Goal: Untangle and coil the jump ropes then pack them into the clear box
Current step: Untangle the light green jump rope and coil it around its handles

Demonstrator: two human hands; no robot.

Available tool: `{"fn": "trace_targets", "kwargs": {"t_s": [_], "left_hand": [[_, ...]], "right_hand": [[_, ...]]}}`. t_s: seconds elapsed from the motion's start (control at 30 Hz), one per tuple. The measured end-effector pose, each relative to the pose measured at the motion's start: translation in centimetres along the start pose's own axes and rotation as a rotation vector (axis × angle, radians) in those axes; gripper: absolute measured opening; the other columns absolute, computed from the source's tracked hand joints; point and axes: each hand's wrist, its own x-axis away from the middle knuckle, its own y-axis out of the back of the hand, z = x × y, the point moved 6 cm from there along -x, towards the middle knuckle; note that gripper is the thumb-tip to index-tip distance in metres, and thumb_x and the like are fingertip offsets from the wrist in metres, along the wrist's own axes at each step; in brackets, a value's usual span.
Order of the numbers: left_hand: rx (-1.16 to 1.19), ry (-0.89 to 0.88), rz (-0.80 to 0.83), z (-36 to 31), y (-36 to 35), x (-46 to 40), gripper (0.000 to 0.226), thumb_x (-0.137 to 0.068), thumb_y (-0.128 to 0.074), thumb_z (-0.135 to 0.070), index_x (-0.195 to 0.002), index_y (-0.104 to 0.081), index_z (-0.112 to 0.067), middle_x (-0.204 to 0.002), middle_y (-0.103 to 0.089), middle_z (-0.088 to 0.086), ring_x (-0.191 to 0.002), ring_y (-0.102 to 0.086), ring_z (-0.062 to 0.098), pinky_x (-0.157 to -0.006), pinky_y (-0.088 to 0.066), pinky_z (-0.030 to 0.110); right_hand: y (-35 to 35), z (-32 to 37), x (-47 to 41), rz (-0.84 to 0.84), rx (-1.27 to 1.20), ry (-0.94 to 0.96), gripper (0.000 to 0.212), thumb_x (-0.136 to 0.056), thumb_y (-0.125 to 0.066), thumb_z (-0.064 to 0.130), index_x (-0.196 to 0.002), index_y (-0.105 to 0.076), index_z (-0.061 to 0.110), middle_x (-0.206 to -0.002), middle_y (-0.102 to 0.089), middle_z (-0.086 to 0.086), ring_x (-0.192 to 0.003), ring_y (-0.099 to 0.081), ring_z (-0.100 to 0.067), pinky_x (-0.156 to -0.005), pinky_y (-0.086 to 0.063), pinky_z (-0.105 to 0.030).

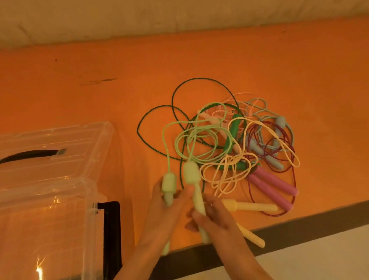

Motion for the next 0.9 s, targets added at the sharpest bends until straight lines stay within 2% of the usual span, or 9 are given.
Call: {"fn": "trace_targets", "kwargs": {"t_s": [0.17, 0.23, 0.3, 0.4, 0.5, 0.67, 0.73, 0.8, 0.9], "left_hand": [[0.026, 0.016, 0.088, 1.3, -1.9, 2.2, 0.034, -0.070, -0.083, -0.016, -0.096, -0.064, -0.003, -0.073, -0.071, 0.002, -0.064, -0.067, 0.005, -0.053, -0.047, 0.014], [-0.015, -0.033, 0.020, 1.4, -1.6, 2.6, 0.039, -0.066, -0.086, -0.022, -0.093, -0.060, -0.011, -0.070, -0.066, 0.000, -0.060, -0.061, 0.001, -0.052, -0.044, 0.012], [-0.049, -0.103, -0.037, 0.9, -1.0, 2.7, 0.048, -0.062, -0.089, -0.025, -0.095, -0.054, -0.021, -0.075, -0.063, 0.001, -0.063, -0.058, 0.002, -0.055, -0.045, 0.014], [-0.107, -0.188, -0.080, -0.4, 0.0, 3.0, 0.067, -0.055, -0.089, -0.043, -0.106, -0.046, -0.034, -0.082, -0.059, -0.010, -0.069, -0.057, 0.003, -0.060, -0.049, 0.021], [-0.231, -0.241, -0.090, -1.6, 0.6, 3.5, 0.077, -0.046, -0.076, -0.069, -0.109, -0.038, -0.044, -0.084, -0.055, -0.020, -0.073, -0.054, 0.000, -0.058, -0.045, 0.026], [-0.321, -0.297, 0.008, -2.7, 0.3, 4.2, 0.066, -0.054, -0.073, -0.070, -0.103, -0.040, -0.043, -0.081, -0.059, -0.019, -0.067, -0.058, 0.007, -0.057, -0.050, 0.029], [-0.326, -0.324, 0.030, -3.1, 0.2, 4.8, 0.061, -0.052, -0.077, -0.068, -0.095, -0.044, -0.040, -0.077, -0.058, -0.022, -0.063, -0.055, 0.006, -0.053, -0.045, 0.022], [-0.235, -0.328, -0.031, -3.4, 0.8, 5.4, 0.062, -0.045, -0.079, -0.070, -0.094, -0.049, -0.046, -0.071, -0.060, -0.020, -0.058, -0.056, 0.005, -0.054, -0.050, 0.026], [-0.139, -0.294, -0.125, -4.3, 2.4, 5.6, 0.060, -0.045, -0.078, -0.074, -0.092, -0.055, -0.045, -0.066, -0.062, -0.008, -0.053, -0.060, 0.009, -0.050, -0.051, 0.026]], "right_hand": [[0.4, -2.6, 2.9, 0.163, 0.286, -0.078, 0.054, -0.074, -0.068, 0.019, -0.123, -0.055, 0.042, -0.096, -0.071, -0.007, -0.094, -0.068, -0.018, -0.091, -0.052, -0.034], [0.4, -2.8, 2.7, 0.200, 0.283, -0.115, 0.050, -0.076, -0.065, 0.021, -0.121, -0.059, 0.042, -0.103, -0.072, 0.003, -0.104, -0.065, -0.010, -0.095, -0.048, -0.028], [0.9, -2.2, 2.1, 0.203, 0.415, -0.078, 0.033, -0.075, -0.056, 0.022, -0.098, -0.069, 0.042, -0.098, -0.072, 0.014, -0.098, -0.063, 0.000, -0.092, -0.046, -0.022], [2.4, -0.3, 1.0, 0.027, 0.618, 0.052, 0.029, -0.080, -0.053, 0.019, -0.084, -0.069, 0.044, -0.092, -0.068, 0.018, -0.090, -0.059, 0.005, -0.079, -0.043, -0.012], [3.6, 2.5, -0.2, -0.198, 0.642, 0.243, 0.040, -0.089, -0.061, 0.010, -0.115, -0.055, 0.040, -0.116, -0.056, 0.013, -0.094, -0.056, 0.006, -0.075, -0.045, -0.009], [1.5, 7.4, -3.8, -0.226, 1.053, 0.697, 0.089, -0.078, -0.075, 0.017, -0.150, -0.024, 0.032, -0.158, -0.013, 0.007, -0.140, -0.027, -0.012, -0.107, -0.031, -0.020], [0.3, 8.3, -6.1, -0.121, 1.207, 0.779, 0.078, -0.076, -0.076, 0.022, -0.144, -0.040, 0.029, -0.157, -0.022, 0.000, -0.128, -0.041, -0.025, -0.100, -0.037, -0.035], [0.0, 8.8, -8.4, -0.045, 1.204, 0.784, 0.039, -0.077, -0.075, 0.023, -0.116, -0.068, 0.021, -0.141, -0.047, -0.004, -0.105, -0.056, -0.027, -0.086, -0.048, -0.039], [1.5, 9.7, -11.5, -0.157, 1.088, 0.624, 0.025, -0.078, -0.075, 0.024, -0.099, -0.066, 0.014, -0.118, -0.054, -0.002, -0.090, -0.060, -0.026, -0.074, -0.050, -0.040]]}}
